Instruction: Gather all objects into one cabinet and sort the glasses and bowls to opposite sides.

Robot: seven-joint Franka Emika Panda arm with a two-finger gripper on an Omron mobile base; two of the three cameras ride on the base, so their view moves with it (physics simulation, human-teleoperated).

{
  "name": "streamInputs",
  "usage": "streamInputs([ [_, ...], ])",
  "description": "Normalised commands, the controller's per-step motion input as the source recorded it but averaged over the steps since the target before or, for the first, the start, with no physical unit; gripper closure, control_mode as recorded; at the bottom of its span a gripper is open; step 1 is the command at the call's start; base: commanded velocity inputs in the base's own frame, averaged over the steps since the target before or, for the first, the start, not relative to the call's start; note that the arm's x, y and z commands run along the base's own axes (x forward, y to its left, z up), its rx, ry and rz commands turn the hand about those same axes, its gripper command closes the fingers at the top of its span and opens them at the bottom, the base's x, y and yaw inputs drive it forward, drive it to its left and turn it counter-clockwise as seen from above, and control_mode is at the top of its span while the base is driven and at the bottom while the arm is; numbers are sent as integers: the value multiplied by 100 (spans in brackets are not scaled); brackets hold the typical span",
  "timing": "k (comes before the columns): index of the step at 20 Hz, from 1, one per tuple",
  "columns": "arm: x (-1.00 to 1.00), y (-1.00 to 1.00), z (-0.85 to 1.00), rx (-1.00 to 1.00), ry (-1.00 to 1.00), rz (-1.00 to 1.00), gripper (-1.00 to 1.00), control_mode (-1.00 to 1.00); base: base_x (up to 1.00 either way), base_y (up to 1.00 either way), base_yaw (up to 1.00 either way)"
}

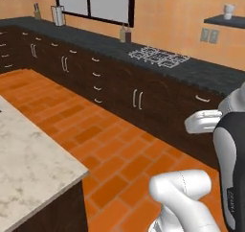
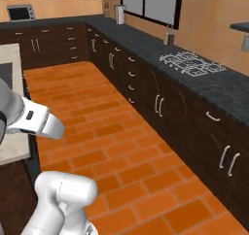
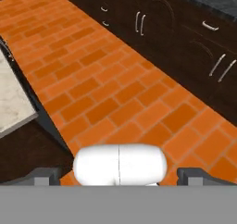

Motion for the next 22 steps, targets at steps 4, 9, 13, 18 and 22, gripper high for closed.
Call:
streamInputs([
  [4,0,0,0,0,0,0,-100,100,0,-60,26],
  [9,0,0,0,0,0,0,-100,100,45,-82,33],
  [13,0,0,0,0,0,0,-100,100,74,-100,40],
  [18,0,0,0,0,0,0,-100,100,87,-83,34],
  [22,0,0,0,0,0,0,-100,100,100,-33,29],
])
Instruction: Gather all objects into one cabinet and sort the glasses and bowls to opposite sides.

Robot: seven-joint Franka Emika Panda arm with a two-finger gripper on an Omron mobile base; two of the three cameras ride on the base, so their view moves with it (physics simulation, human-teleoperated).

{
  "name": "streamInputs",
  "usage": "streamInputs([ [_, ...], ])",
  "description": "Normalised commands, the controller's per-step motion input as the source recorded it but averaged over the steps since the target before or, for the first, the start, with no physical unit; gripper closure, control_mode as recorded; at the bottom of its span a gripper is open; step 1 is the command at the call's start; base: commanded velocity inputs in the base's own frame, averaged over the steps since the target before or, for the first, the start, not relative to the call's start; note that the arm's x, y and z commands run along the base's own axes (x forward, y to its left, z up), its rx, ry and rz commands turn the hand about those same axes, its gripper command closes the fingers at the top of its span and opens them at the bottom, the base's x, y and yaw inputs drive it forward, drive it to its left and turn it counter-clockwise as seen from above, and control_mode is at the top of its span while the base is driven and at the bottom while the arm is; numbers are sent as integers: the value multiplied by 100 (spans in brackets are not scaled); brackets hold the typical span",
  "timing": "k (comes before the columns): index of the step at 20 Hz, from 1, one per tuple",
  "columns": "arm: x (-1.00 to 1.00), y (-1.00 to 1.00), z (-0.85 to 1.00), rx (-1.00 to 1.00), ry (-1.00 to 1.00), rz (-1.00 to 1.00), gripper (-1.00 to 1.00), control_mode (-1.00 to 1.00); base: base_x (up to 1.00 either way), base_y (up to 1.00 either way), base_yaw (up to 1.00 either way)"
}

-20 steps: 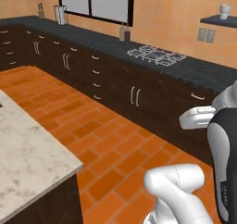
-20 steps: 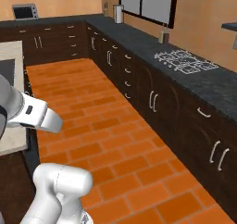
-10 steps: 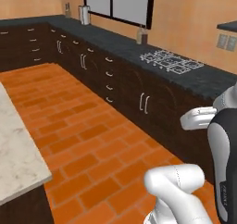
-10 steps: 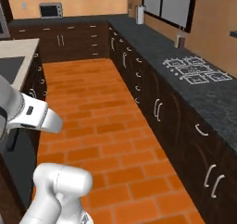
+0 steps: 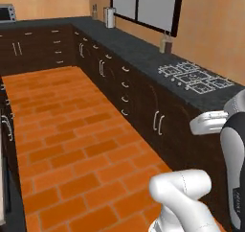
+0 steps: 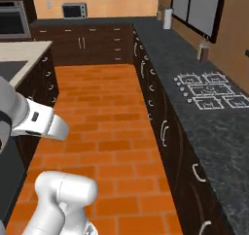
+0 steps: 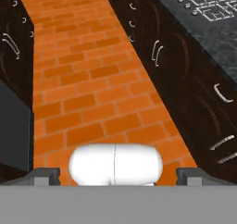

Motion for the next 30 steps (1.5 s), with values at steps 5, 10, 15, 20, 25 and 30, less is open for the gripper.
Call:
streamInputs([
  [5,0,0,0,0,0,0,-100,100,96,-2,53],
  [10,0,0,0,0,0,0,-100,100,99,-14,38],
  [15,0,0,0,0,0,0,-100,100,100,-55,12],
  [20,0,0,0,0,0,0,-100,100,100,-39,6],
  [25,0,0,0,0,0,0,-100,100,100,-10,0],
  [30,0,0,0,0,0,0,-100,100,100,-20,0],
])
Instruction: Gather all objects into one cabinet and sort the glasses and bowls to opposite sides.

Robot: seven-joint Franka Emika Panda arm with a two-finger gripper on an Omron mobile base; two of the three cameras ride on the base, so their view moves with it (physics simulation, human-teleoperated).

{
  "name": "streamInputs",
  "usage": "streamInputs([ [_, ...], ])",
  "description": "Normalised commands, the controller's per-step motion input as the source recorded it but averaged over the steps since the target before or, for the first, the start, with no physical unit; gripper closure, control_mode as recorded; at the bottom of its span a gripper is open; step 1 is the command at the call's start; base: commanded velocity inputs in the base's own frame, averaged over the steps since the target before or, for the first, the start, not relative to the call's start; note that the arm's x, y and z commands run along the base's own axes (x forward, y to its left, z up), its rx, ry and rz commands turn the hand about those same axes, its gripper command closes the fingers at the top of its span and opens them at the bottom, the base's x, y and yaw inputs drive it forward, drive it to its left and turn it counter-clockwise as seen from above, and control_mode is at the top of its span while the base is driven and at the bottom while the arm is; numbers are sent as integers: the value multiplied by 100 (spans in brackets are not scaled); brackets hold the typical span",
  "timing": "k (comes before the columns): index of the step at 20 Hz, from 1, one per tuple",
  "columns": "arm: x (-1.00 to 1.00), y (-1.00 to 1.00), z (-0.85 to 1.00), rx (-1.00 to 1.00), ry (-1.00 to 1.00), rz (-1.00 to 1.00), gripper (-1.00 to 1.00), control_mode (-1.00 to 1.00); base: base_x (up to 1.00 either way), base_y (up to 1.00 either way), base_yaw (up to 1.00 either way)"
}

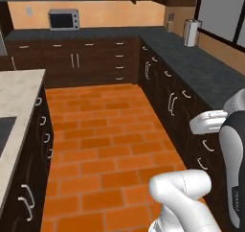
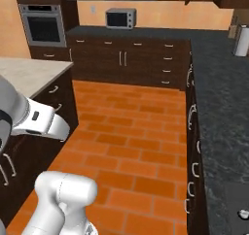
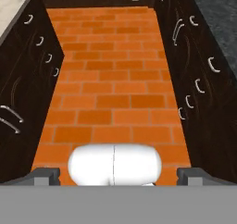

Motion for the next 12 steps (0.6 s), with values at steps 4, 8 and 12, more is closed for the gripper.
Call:
streamInputs([
  [4,0,0,0,0,0,0,-100,100,100,-9,0],
  [8,0,0,0,0,0,0,-100,100,100,-13,0],
  [12,0,0,0,0,0,0,-100,100,100,-15,0],
])
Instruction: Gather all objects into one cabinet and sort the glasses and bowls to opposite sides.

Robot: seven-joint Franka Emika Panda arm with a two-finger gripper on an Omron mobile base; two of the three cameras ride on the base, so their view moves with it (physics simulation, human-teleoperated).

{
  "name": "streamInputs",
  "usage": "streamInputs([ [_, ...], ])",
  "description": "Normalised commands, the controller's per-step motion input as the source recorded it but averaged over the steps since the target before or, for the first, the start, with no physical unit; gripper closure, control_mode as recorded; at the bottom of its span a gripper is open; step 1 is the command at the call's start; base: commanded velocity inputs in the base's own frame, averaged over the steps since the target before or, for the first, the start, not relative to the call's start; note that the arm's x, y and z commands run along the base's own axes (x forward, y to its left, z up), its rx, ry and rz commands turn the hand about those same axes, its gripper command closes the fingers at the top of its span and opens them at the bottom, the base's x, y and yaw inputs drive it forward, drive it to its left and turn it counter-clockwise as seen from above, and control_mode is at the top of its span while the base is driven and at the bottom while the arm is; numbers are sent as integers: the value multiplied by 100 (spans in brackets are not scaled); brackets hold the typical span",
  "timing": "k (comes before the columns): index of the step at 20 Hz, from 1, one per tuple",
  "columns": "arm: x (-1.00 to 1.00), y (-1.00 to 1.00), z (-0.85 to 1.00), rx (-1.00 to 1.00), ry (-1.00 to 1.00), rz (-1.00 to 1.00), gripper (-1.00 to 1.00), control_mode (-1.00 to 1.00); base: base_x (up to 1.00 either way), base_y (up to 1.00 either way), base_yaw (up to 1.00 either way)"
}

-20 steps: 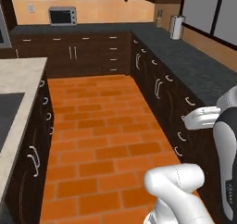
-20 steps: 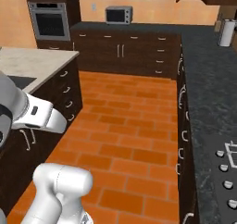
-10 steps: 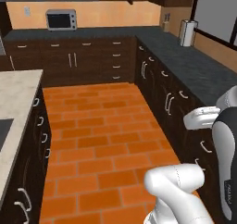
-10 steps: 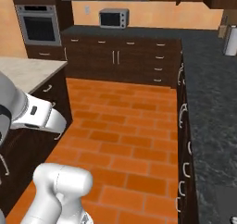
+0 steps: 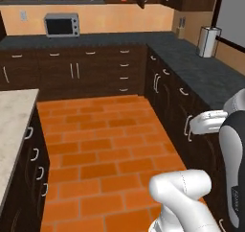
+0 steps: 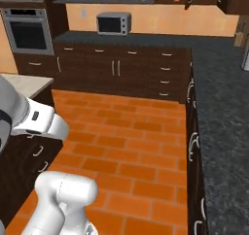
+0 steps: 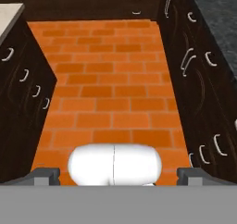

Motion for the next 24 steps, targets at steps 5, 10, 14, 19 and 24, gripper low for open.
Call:
streamInputs([
  [5,0,0,0,0,0,0,-100,100,100,-16,0],
  [10,0,0,0,0,0,0,-100,100,100,-25,0],
  [14,0,0,0,0,0,0,-100,100,100,-36,0],
  [19,0,0,0,0,0,0,-100,100,100,-41,-1],
  [24,0,0,0,0,0,0,-100,100,100,-34,0],
])
